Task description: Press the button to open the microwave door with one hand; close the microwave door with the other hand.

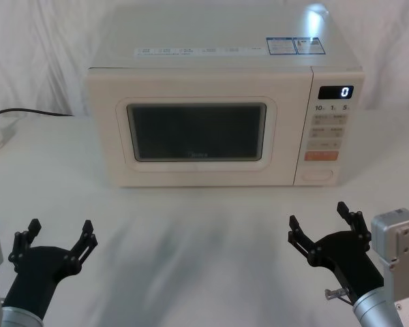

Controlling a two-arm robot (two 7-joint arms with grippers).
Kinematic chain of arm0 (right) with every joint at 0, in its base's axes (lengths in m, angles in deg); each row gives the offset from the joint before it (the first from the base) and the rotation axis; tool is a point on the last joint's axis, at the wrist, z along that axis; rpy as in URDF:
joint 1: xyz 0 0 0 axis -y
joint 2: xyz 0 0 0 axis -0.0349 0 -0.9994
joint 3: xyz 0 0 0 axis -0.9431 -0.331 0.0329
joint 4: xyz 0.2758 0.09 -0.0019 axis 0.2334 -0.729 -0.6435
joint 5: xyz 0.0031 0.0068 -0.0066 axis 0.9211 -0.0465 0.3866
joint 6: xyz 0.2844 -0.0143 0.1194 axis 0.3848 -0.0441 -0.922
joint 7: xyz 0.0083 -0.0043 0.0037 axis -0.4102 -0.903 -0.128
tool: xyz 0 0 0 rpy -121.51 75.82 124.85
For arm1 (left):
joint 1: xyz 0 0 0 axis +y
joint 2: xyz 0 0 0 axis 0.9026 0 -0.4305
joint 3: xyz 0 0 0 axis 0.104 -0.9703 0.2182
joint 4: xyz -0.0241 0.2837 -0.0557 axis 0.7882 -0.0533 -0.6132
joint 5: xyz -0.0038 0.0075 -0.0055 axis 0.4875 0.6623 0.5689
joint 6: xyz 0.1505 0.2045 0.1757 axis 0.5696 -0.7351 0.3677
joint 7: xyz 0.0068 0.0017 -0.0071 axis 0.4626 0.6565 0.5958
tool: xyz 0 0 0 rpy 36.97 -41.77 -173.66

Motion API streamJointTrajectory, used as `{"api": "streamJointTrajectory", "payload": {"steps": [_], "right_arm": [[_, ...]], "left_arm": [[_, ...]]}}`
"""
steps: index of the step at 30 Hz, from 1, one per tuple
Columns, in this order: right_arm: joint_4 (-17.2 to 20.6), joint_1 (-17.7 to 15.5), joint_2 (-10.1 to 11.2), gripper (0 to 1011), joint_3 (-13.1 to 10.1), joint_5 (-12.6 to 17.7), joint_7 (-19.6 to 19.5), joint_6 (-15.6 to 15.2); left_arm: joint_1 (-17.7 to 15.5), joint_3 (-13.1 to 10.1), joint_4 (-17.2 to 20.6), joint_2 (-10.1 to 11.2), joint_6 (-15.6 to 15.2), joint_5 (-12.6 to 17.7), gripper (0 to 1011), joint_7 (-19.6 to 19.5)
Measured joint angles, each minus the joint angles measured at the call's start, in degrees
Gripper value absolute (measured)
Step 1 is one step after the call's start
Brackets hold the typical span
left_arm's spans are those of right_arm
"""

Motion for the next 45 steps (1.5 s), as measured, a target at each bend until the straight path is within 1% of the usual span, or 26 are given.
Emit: {"api": "streamJointTrajectory", "payload": {"steps": [45], "right_arm": [[0.0,0.0,0.0,1002,0.0,0.0,0.0,0.0]], "left_arm": [[0.0,0.0,0.0,0.0,0.0,0.0,1001,0.0]]}}
